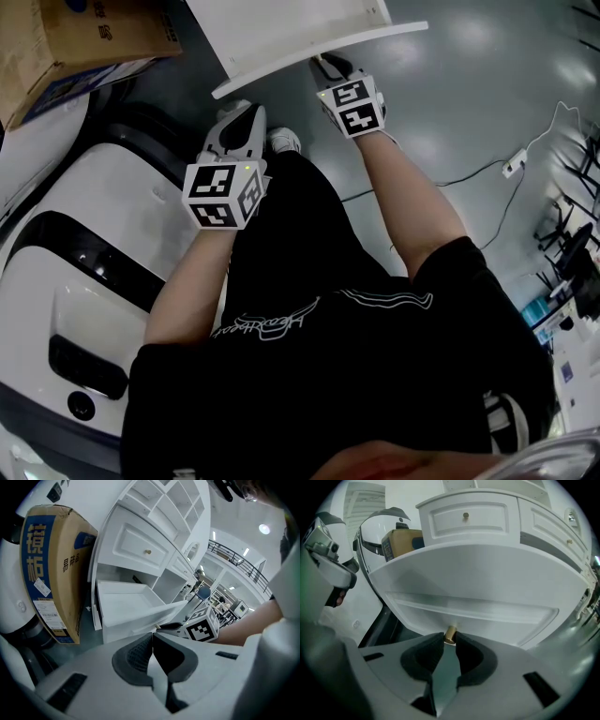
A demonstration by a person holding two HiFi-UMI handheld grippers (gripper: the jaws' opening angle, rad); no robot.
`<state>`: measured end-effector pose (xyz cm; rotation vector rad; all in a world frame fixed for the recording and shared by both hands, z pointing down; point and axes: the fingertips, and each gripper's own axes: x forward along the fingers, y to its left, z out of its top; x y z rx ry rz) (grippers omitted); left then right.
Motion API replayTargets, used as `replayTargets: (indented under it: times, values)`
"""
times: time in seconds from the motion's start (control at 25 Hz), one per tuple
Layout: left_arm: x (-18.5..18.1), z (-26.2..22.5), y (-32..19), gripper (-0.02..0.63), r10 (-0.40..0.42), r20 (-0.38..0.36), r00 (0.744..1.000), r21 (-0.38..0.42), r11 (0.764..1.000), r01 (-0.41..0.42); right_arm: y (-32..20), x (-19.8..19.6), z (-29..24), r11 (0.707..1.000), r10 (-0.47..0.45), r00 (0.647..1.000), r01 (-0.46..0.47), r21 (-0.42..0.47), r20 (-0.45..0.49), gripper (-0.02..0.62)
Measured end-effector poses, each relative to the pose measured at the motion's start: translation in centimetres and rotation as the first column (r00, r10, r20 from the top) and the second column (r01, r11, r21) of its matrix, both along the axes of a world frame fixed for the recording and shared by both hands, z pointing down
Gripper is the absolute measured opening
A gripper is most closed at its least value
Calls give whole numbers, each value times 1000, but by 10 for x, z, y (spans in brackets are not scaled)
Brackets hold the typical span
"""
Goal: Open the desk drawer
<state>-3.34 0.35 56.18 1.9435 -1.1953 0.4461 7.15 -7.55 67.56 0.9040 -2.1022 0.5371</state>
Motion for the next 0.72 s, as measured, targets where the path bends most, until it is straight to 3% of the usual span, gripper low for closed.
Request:
replayTargets:
  times: [0.2,0.32,0.4,0.52,0.72]
  values:
    - [1,0,2,5,-5,-6,1000,2,1000,5,-1,0,0,1000,-5,1000,4,-21,-6,84]
    - [2,-3,4,5,0,-2,1000,2,1000,0,-1,0,1,997,19,999,-16,-75,41,92]
    - [0,-7,4,5,2,2,1000,7,1000,-2,-3,-3,-1,993,47,993,-35,-116,105,176]
    - [-2,-16,5,5,1,3,1000,8,1000,-1,-4,-2,-16,993,54,989,-38,-115,139,187]
    - [-1,-49,7,5,-4,-17,1000,6,1000,4,11,-3,-70,995,-24,980,43,-90,199,245]
